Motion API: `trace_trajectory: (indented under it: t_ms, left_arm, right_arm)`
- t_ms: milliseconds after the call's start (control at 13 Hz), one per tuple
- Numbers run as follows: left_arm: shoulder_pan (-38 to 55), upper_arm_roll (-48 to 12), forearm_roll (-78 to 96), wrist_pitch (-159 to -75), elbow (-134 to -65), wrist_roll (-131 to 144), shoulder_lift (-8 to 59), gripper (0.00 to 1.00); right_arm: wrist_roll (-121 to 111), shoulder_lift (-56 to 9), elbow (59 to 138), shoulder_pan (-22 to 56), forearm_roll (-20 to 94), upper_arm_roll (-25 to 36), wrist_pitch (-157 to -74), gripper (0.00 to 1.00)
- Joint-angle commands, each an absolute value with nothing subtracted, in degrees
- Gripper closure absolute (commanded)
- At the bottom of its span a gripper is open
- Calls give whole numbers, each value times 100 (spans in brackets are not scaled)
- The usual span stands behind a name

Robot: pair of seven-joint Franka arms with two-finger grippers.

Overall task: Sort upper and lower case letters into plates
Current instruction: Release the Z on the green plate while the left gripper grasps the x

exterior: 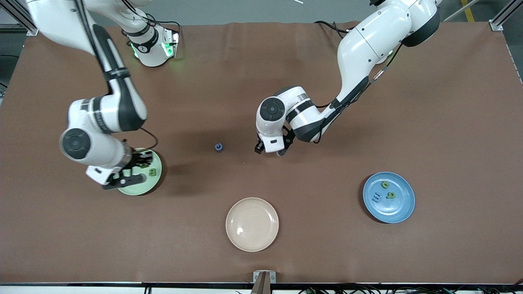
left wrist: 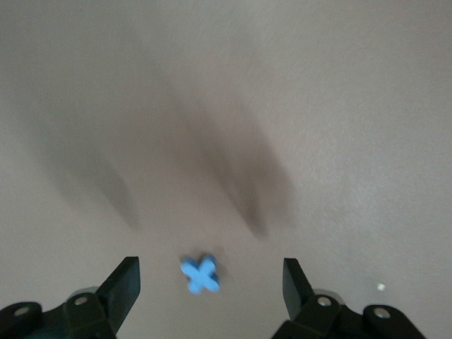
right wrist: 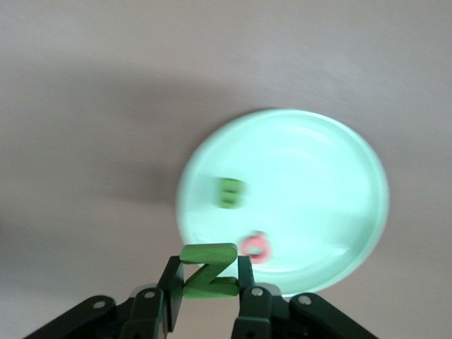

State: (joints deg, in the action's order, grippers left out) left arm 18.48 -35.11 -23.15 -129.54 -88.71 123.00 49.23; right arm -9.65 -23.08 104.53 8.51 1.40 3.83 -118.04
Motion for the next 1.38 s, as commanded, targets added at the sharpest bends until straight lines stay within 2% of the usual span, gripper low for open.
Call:
trace_trajectory:
  t_ms: [0, 230, 384, 614, 1074, 1151, 1304]
  left_arm:
    - [1846, -3472, -2591, -13377, -9263, 13339, 4702, 14]
    - [1863, -3480, -2848, -13587, -9439, 14043, 4720, 19]
    - [1863, -3480, -2848, -13597, -9492, 14176, 4728, 24]
    - [1968, -3480, -2848, -13597, -9510, 14300, 4746, 24]
    - [2039, -3472, -2856, -13746, -9650, 14335, 4772, 37]
    - [2056, -3454, -2856, -13781, -9650, 14335, 4781, 38]
    - [2048, -3437, -2848, -14009, -9729, 14344, 4781, 38]
  right_arm:
    - [-1712, -2285, 11029, 274, 123, 237, -12408, 100]
    - [-1890, -2486, 11530, 79, 123, 229, -13321, 99]
    - [-1881, -2619, 11654, 70, 123, 229, -13613, 99]
    - [-1881, -2759, 11663, 62, 324, 229, -13676, 98]
    - [-1890, -2883, 11663, 62, 431, 237, -13781, 97]
    - [-1890, -2883, 11654, 62, 439, 237, -13781, 93]
    - [-1855, -2857, 11637, 62, 439, 237, -13712, 3]
